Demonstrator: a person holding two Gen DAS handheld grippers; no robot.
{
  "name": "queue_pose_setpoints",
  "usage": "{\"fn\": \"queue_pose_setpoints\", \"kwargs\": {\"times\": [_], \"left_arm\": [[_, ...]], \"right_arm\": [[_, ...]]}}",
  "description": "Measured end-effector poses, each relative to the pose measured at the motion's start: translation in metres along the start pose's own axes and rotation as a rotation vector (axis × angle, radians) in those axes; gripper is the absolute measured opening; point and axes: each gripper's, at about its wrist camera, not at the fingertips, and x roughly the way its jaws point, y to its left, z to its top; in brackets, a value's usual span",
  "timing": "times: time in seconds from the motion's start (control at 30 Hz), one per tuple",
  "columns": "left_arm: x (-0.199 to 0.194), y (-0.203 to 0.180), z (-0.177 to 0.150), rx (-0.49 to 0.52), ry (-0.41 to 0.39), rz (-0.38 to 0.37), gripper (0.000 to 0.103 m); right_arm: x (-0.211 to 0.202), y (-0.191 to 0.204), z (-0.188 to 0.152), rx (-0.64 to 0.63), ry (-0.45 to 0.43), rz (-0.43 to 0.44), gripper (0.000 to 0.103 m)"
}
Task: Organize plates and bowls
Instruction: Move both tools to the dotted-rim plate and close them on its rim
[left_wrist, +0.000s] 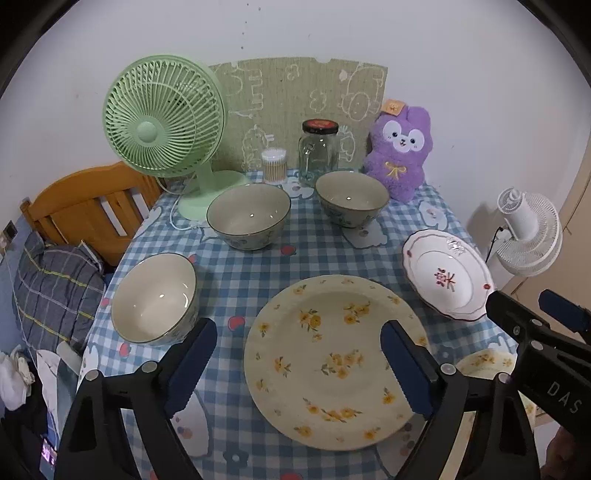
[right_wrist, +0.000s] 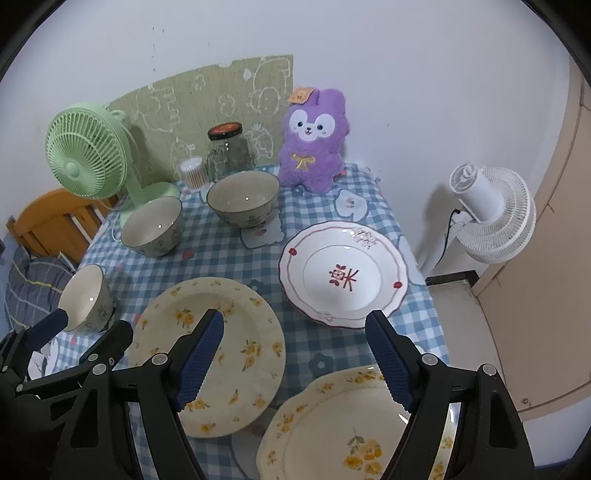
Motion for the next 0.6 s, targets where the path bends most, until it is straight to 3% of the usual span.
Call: {"fn": "queue_pose_setpoints", "kwargs": {"times": [0.33,0.6], "left_arm": [[0.04,0.004,-0.006,-0.011,0.055,-0.005,0.089],[0.074,0.011,-0.018,-0.043,0.123,0.008,0.083]], "right_arm": [[0.042,0.01,-0.003,-0.01,0.06,0.006,0.082],[0.072,0.019,-0.011,-0.033,0.103,0.016,0.082]]}}
